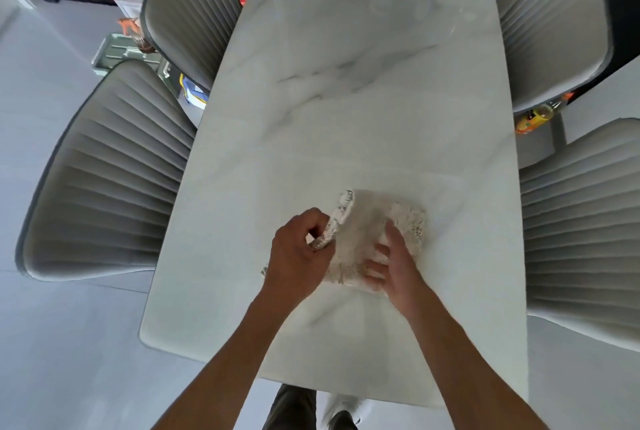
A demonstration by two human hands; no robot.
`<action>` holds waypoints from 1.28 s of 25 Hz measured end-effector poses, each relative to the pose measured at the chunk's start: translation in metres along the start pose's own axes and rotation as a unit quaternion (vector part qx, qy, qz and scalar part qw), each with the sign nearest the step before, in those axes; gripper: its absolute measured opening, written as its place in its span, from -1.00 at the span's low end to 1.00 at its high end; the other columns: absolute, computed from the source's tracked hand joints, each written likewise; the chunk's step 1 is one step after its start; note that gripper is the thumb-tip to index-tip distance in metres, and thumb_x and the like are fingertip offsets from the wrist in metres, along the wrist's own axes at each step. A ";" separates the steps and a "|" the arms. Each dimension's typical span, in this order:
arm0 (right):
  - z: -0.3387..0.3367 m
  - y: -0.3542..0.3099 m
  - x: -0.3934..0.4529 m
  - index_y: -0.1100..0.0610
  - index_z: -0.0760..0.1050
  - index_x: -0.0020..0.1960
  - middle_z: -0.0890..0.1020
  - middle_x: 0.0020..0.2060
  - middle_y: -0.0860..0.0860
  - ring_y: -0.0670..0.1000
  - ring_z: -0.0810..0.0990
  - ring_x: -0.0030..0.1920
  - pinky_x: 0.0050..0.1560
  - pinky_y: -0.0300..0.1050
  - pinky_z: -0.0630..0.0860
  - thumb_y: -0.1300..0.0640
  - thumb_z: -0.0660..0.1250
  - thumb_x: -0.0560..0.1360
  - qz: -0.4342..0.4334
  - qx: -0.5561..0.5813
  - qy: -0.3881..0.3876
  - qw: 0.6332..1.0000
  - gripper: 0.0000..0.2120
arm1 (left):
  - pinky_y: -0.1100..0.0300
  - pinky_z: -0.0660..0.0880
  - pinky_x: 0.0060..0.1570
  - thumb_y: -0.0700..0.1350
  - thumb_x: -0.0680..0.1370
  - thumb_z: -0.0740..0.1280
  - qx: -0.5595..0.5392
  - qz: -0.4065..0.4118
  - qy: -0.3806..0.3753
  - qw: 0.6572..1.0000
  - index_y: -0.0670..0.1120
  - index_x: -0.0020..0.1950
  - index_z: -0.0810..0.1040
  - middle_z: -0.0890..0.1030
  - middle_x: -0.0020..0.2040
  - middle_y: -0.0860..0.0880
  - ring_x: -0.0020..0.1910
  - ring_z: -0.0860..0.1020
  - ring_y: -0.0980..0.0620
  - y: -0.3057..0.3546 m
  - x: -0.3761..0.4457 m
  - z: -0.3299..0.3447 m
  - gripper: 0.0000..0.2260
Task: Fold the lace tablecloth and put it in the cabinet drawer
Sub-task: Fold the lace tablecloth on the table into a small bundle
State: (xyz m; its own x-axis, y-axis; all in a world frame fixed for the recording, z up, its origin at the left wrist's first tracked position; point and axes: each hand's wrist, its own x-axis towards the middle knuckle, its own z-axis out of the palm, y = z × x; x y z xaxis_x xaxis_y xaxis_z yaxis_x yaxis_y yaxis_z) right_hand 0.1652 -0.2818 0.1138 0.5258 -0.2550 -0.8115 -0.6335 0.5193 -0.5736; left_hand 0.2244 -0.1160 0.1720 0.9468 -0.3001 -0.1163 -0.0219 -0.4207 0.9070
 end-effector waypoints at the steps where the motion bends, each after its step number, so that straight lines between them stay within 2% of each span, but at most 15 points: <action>1: -0.005 -0.023 -0.006 -0.14 0.39 0.36 0.58 0.16 0.09 0.19 0.61 0.08 0.08 0.20 0.56 -0.37 0.18 0.48 0.011 0.152 -0.066 0.986 -0.47 | 0.20 0.33 -0.35 -0.35 0.35 0.36 0.045 0.118 -0.001 0.992 0.02 -0.30 0.34 0.52 -0.31 0.08 -0.35 0.39 0.08 0.023 -0.008 0.003 -0.70; 2: -0.013 -0.046 -0.012 -0.12 0.43 0.35 0.60 0.07 0.11 0.19 0.62 0.01 0.07 0.20 0.57 -0.39 0.17 0.47 -0.007 0.233 -0.120 0.965 -0.44 | 0.17 0.35 -0.32 -0.40 0.32 0.34 0.083 0.227 -0.005 0.970 0.00 -0.28 0.34 0.55 -0.27 0.07 -0.31 0.41 0.02 0.042 -0.015 0.006 -0.68; 4: -0.032 -0.086 -0.026 0.00 0.42 0.42 0.59 0.19 0.16 0.23 0.59 0.13 0.22 0.22 0.49 -0.42 0.16 0.44 -0.072 0.236 -0.161 0.955 -0.29 | 0.11 0.37 -0.28 -0.49 0.25 0.30 0.134 0.360 -0.007 0.923 -0.04 -0.25 0.34 0.58 -0.23 0.02 -0.28 0.42 -0.05 0.067 -0.028 0.012 -0.64; 5: -0.040 -0.100 -0.032 0.03 0.48 0.37 0.59 0.23 0.17 0.23 0.58 0.19 0.24 0.20 0.50 -0.40 0.16 0.45 -0.098 0.216 -0.170 0.956 -0.32 | 0.10 0.40 -0.27 -0.50 0.23 0.29 0.157 0.387 -0.002 0.909 -0.06 -0.23 0.38 0.59 -0.20 0.00 -0.28 0.43 -0.07 0.072 -0.034 0.015 -0.64; 7: -0.056 -0.108 -0.039 0.03 0.61 0.22 0.65 0.15 0.15 0.20 0.64 0.15 0.12 0.12 0.57 -0.30 0.18 0.51 -0.127 0.183 -0.179 0.958 -0.48 | 0.09 0.45 -0.26 -0.48 0.25 0.29 0.225 0.415 0.006 0.882 -0.11 -0.20 0.50 0.62 -0.15 -0.03 -0.26 0.48 -0.09 0.064 -0.049 0.024 -0.70; 9: -0.073 -0.088 -0.035 0.05 0.61 0.19 0.64 0.14 0.12 0.15 0.66 0.06 0.06 0.03 0.58 -0.15 0.27 0.52 -0.095 0.135 -0.125 0.978 -0.61 | 0.04 0.51 -0.15 -0.38 0.35 0.33 0.310 0.375 -0.095 0.868 -0.12 -0.07 0.58 0.63 -0.03 -0.05 -0.14 0.53 -0.11 0.042 -0.069 0.040 -0.77; 11: -0.091 -0.047 -0.024 0.07 0.54 0.19 0.63 0.05 0.09 0.08 0.63 -0.11 -0.10 -0.06 0.53 0.00 0.32 0.51 -0.066 -0.002 0.020 0.998 -0.71 | 0.01 0.43 0.16 -0.16 0.51 0.29 0.390 0.251 -0.278 0.841 -0.06 0.19 0.50 0.55 0.19 -0.04 0.14 0.48 -0.10 0.009 -0.090 0.057 -0.75; 12: -0.098 -0.022 -0.020 0.07 0.51 0.22 0.62 -0.01 0.06 0.04 0.59 -0.15 -0.14 -0.10 0.49 0.06 0.33 0.49 -0.040 -0.077 0.087 0.992 -0.70 | 0.05 0.35 0.24 -0.08 0.56 0.25 0.410 0.189 -0.333 0.828 -0.02 0.26 0.44 0.52 0.24 -0.01 0.23 0.44 -0.07 -0.010 -0.101 0.062 -0.74; 14: -0.102 0.022 -0.019 0.05 0.49 0.24 0.61 -0.05 0.00 -0.04 0.55 -0.15 -0.18 -0.16 0.46 0.13 0.33 0.45 -0.025 -0.204 0.146 0.968 -0.64 | 0.12 0.30 0.25 -0.03 0.59 0.19 0.411 0.110 -0.317 0.847 0.03 0.29 0.41 0.49 0.28 0.06 0.26 0.42 -0.01 -0.044 -0.115 0.063 -0.73; 18: -0.086 0.074 -0.017 0.06 0.44 0.26 0.59 0.10 0.01 0.06 0.57 0.06 0.01 -0.09 0.48 0.10 0.32 0.40 -0.046 -0.387 0.112 0.914 -0.58 | 0.07 0.37 0.24 -0.08 0.57 0.22 0.434 0.058 -0.231 0.869 0.04 0.42 0.33 0.32 0.47 0.02 0.37 0.34 -0.04 -0.084 -0.101 0.054 -0.60; 21: -0.074 0.085 -0.014 0.10 0.43 0.13 0.58 -0.02 0.01 0.07 0.55 -0.04 -0.11 -0.12 0.41 0.02 0.34 0.41 -0.049 -0.419 0.154 0.893 -0.67 | 0.01 0.36 0.30 -0.05 0.59 0.24 0.461 0.026 -0.264 0.847 0.07 0.50 0.23 0.09 0.58 -0.03 0.47 0.22 -0.06 -0.102 -0.087 0.054 -0.52; 25: -0.079 0.102 -0.015 0.15 0.50 -0.03 0.63 -0.12 0.05 0.12 0.59 -0.09 -0.14 -0.09 0.47 0.01 0.31 0.49 -0.035 -0.442 0.182 0.878 -0.79 | 0.03 0.36 0.31 -0.09 0.57 0.30 0.456 0.035 -0.275 0.846 0.12 0.51 0.22 -0.04 0.61 -0.03 0.49 0.19 -0.06 -0.120 -0.093 0.056 -0.47; 28: -0.086 0.106 -0.012 0.16 0.52 -0.08 0.65 -0.13 0.07 0.13 0.61 -0.07 -0.10 -0.06 0.51 0.05 0.27 0.54 -0.055 -0.458 0.181 0.869 -0.83 | 0.01 0.39 0.29 -0.01 0.58 0.29 0.437 0.043 -0.275 0.855 0.15 0.48 0.28 -0.03 0.61 -0.02 0.48 0.21 -0.06 -0.124 -0.096 0.055 -0.52; 30: -0.087 0.105 -0.011 0.14 0.51 -0.07 0.64 -0.12 0.08 0.14 0.61 -0.07 -0.10 -0.06 0.49 0.05 0.25 0.55 -0.061 -0.463 0.191 0.863 -0.83 | 0.01 0.45 0.24 0.09 0.60 0.23 0.385 0.018 -0.262 0.885 0.16 0.35 0.46 0.10 0.58 0.01 0.42 0.31 -0.05 -0.119 -0.093 0.056 -0.68; 32: -0.088 0.106 -0.010 0.13 0.49 -0.06 0.64 -0.10 0.08 0.15 0.60 -0.06 -0.09 -0.05 0.49 0.04 0.24 0.56 -0.065 -0.468 0.197 0.859 -0.83 | 0.02 0.48 0.18 0.09 0.60 0.21 0.364 0.007 -0.242 0.899 0.12 0.20 0.56 0.24 0.51 0.03 0.31 0.40 -0.05 -0.115 -0.085 0.056 -0.77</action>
State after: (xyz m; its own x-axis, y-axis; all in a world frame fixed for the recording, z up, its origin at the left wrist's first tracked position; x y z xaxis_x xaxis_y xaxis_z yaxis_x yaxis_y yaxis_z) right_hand 0.0425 -0.2957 0.0515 0.5096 -0.6135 -0.6033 -0.8604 -0.3697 -0.3509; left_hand 0.1280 -0.0898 0.0546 0.6977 -0.5734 -0.4294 -0.4042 -0.8100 0.4249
